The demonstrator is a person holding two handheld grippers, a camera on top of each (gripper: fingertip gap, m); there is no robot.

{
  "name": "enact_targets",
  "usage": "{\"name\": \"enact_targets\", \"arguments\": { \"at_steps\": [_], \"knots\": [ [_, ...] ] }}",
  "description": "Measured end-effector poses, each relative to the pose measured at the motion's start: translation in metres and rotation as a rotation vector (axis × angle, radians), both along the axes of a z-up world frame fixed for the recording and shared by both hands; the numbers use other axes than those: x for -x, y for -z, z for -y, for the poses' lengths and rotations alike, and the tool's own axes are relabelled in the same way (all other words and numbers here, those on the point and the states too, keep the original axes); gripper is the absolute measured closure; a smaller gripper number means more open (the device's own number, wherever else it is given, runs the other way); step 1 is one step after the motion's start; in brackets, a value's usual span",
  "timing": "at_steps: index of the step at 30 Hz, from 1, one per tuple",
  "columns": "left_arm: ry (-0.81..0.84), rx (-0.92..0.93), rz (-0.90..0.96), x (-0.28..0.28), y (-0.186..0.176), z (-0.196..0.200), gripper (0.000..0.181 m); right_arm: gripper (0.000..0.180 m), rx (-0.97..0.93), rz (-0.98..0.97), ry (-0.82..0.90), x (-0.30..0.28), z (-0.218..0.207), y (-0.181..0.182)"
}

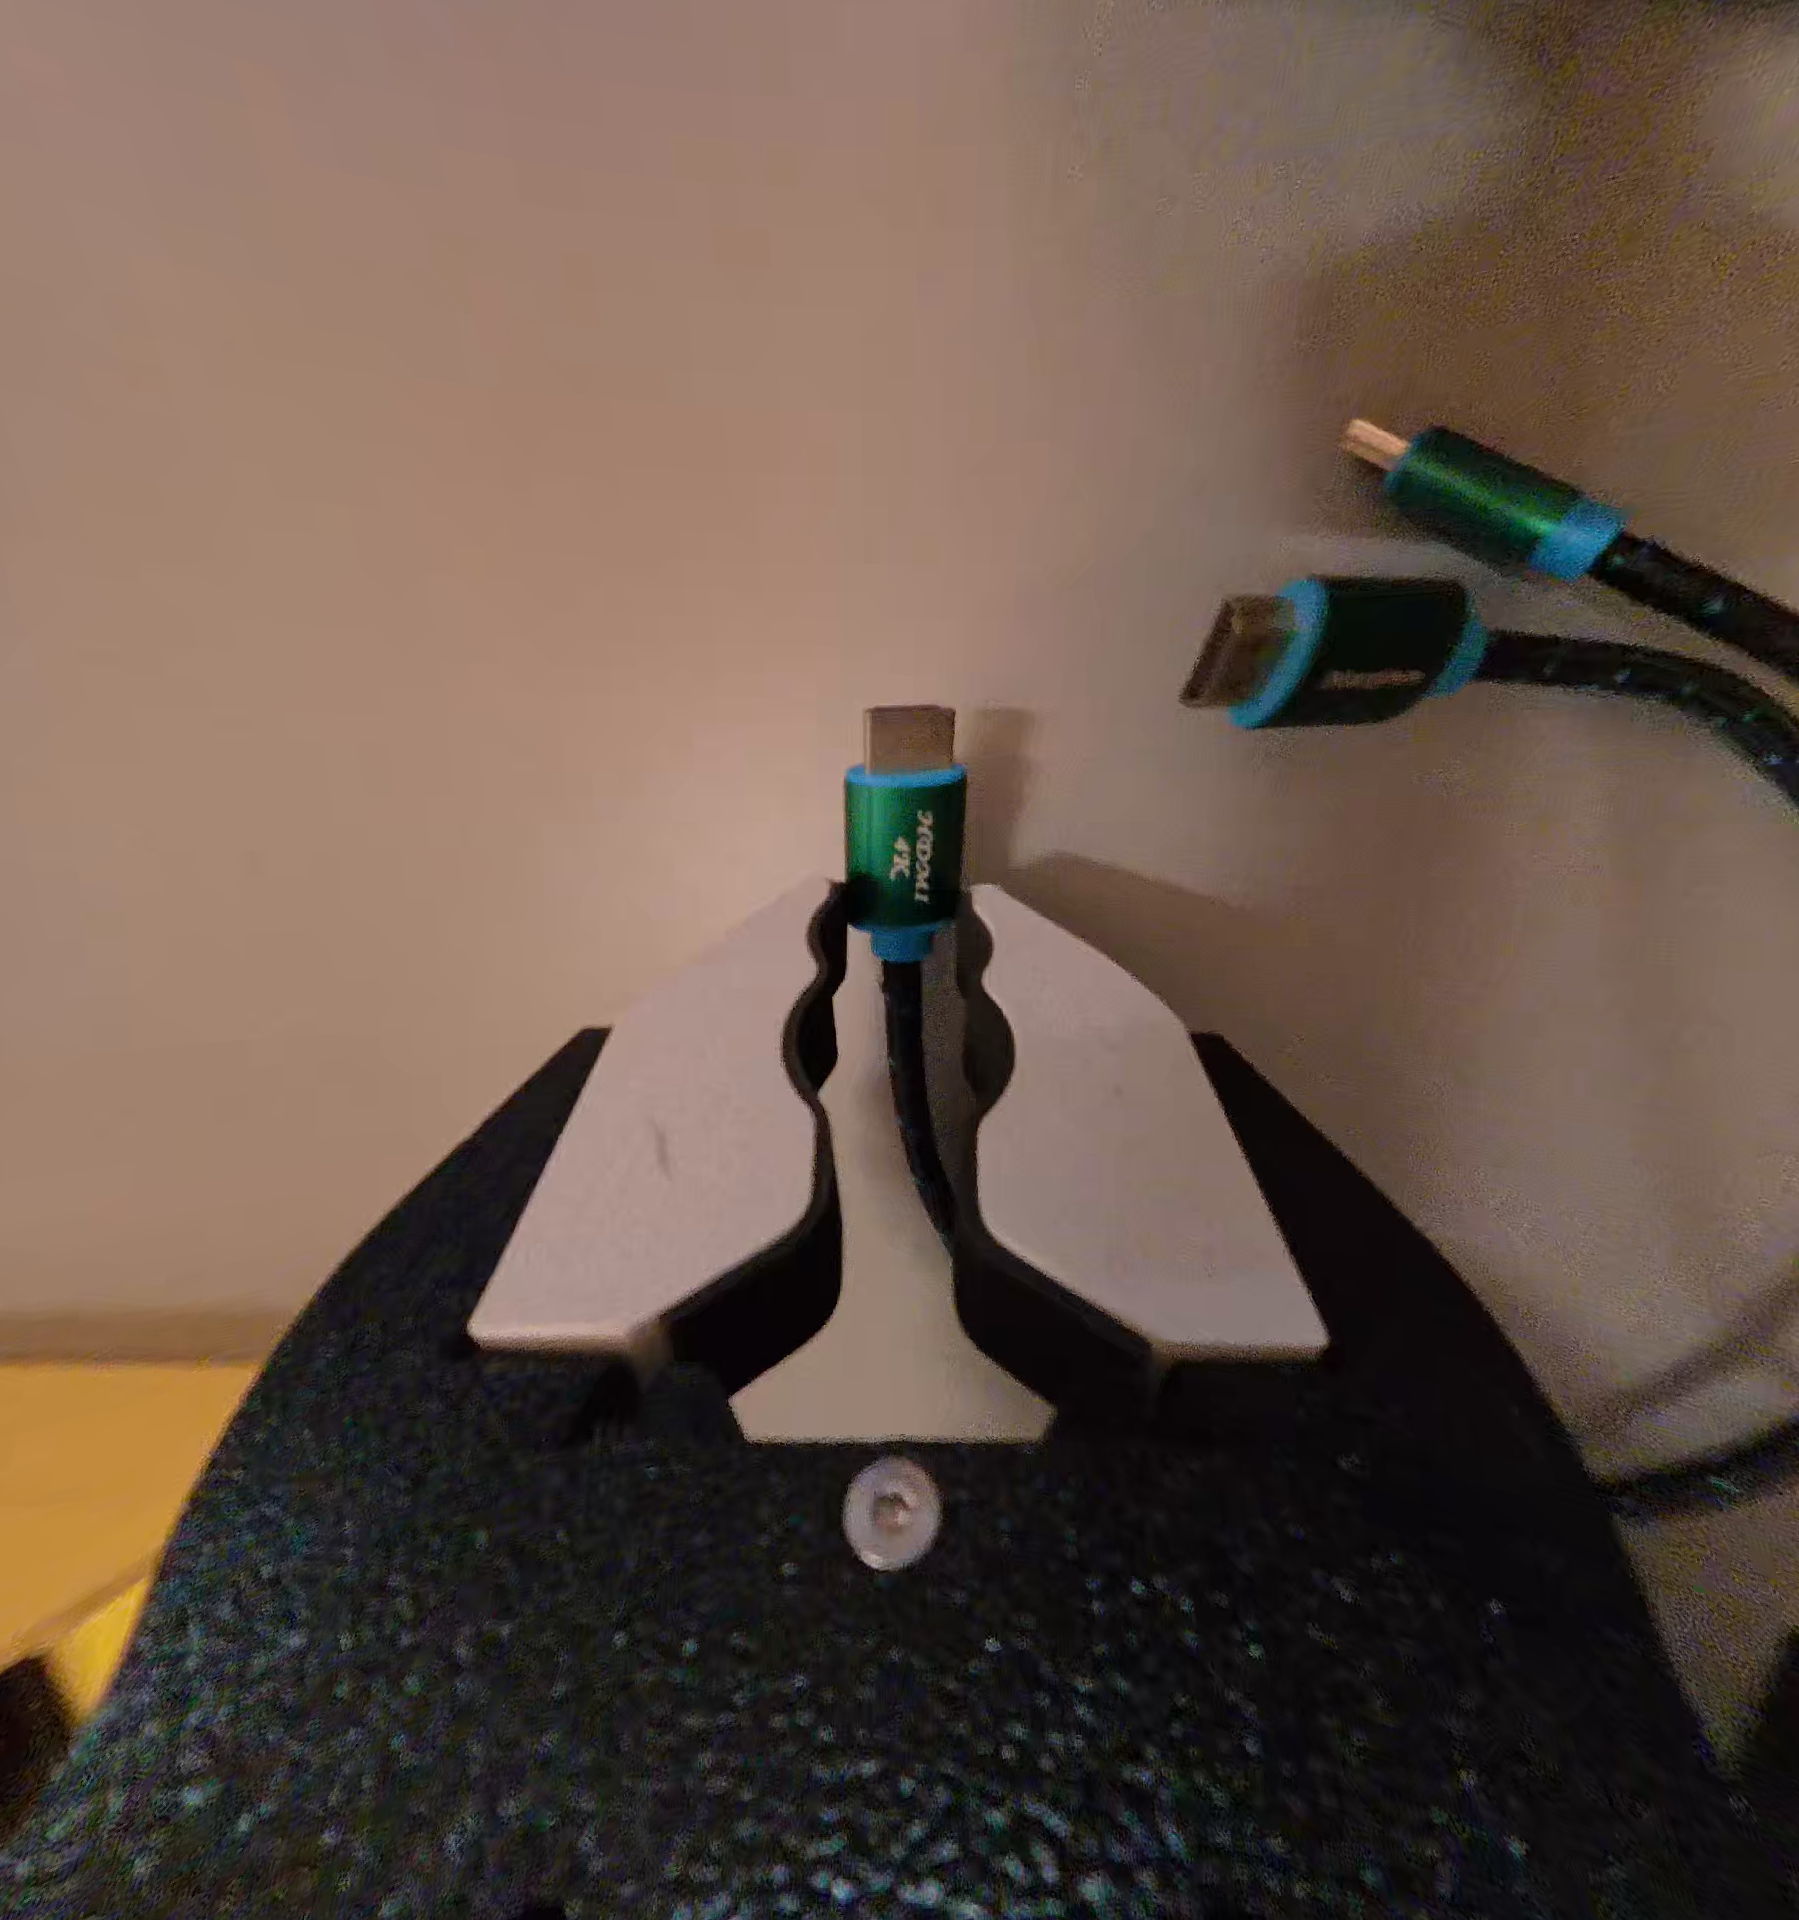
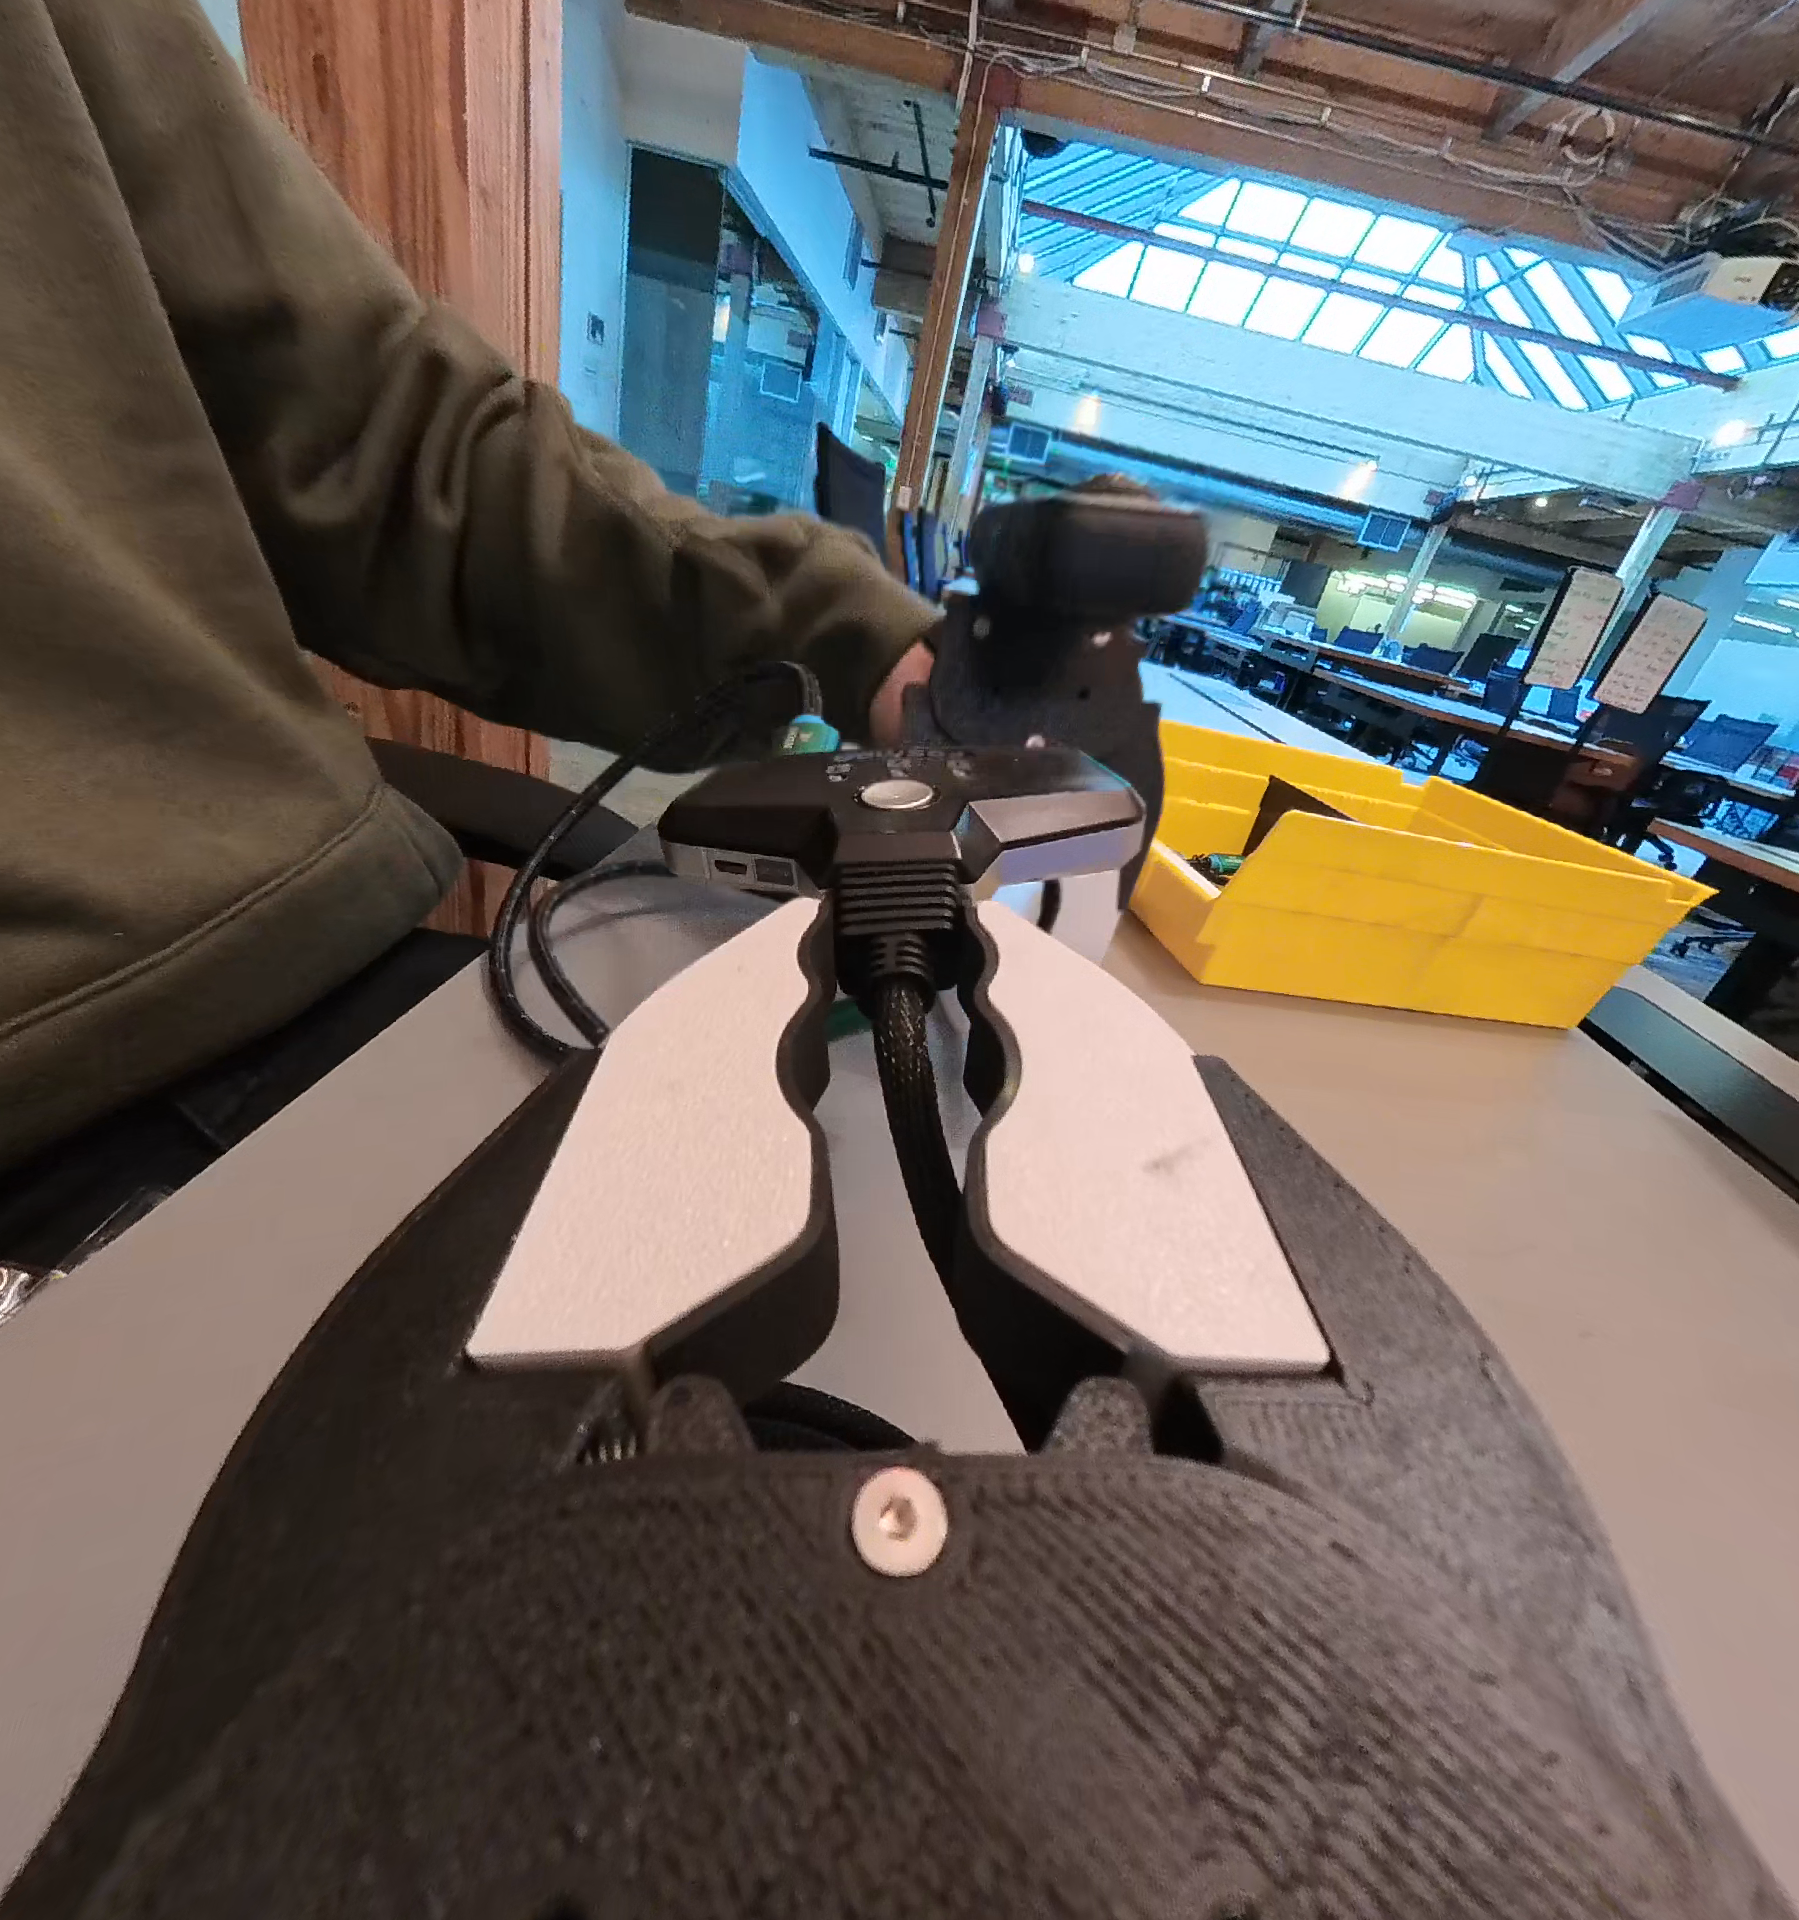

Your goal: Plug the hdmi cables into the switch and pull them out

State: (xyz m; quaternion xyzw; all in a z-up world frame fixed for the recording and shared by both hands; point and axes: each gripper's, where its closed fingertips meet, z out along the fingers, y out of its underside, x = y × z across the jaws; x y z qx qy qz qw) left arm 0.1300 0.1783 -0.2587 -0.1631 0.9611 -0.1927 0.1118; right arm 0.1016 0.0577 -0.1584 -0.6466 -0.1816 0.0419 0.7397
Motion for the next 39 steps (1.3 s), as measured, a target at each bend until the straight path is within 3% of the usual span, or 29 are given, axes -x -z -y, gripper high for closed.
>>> {"name": "enact_targets", "arguments": {
  "at_steps": [1,10,19,27,36,39],
  "knots": [
    [-0.007,0.028,0.049,-0.003,0.004,0.0,0.162,0.158,0.001,0.001,-0.002,0.0,0.0,0.0],
    [-0.086,0.176,0.239,-0.009,0.013,0.006,0.154,0.158,0.001,0.0,-0.004,0.0,0.0,0.0],
    [-0.031,0.103,0.486,-0.011,0.005,0.004,0.148,0.158,0.002,0.006,-0.017,0.002,0.001,0.001],
    [-0.054,0.094,0.479,-0.009,0.007,0.004,0.16,0.158,-0.011,0.017,-0.032,0.005,0.003,0.0],
    [-0.099,0.146,0.557,-0.013,0.001,0.003,0.161,0.158,0.001,0.031,-0.036,0.007,0.002,0.002],
    [-0.141,0.121,0.507,-0.017,0.004,-0.004,0.161,0.158,-0.001,0.026,-0.028,0.006,0.002,0.001]
  ]
}}
